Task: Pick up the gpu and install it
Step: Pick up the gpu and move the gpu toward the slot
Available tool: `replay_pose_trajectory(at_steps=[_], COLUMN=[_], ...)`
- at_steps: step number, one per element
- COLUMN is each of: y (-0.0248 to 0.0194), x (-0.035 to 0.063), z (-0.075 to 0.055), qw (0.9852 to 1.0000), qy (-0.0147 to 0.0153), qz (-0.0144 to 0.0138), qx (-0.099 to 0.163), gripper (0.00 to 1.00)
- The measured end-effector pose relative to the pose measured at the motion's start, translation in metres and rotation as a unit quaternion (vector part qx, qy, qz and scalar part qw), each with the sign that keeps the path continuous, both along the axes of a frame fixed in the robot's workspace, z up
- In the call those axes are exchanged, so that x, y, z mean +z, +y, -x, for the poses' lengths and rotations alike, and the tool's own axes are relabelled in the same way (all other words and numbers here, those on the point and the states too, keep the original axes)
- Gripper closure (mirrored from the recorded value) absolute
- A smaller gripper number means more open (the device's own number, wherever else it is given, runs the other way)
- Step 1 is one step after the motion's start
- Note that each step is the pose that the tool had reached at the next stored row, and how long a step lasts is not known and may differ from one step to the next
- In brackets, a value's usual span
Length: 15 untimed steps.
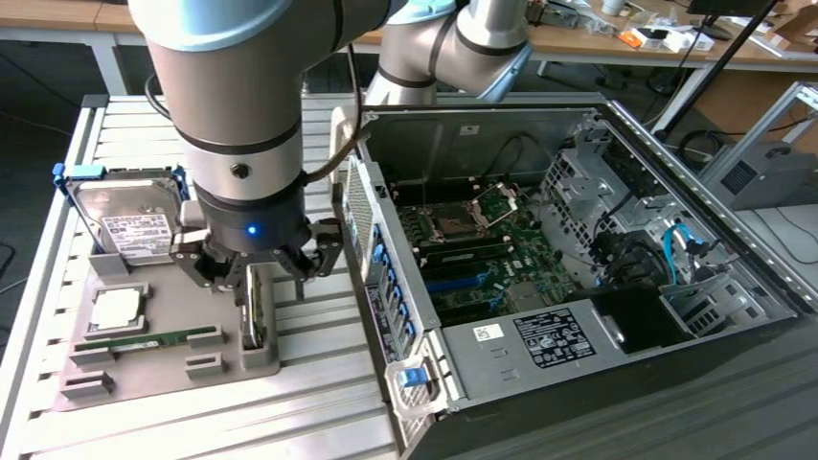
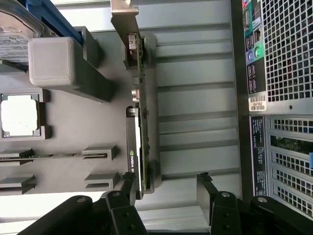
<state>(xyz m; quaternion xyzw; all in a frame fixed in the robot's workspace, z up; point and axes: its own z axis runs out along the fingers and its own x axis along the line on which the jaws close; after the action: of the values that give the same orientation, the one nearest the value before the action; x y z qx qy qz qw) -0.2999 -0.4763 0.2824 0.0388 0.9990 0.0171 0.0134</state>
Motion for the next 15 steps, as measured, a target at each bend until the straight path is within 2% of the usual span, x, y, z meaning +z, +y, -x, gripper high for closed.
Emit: replay_pose_trajectory(at_steps=[8,12,15], y=[0.0199,0.0268,0.0309], x=[-0.0031,-0.005,-0.0079], z=[0.006,0.015,0.016], qw=[1.0,1.0,1.0], qy=[-0.0001,-0.0001,-0.0001], qz=[0.0002,0.0002,0.0004], qx=[0.0,0.0,0.0], gripper=[0.38,0.38,0.38])
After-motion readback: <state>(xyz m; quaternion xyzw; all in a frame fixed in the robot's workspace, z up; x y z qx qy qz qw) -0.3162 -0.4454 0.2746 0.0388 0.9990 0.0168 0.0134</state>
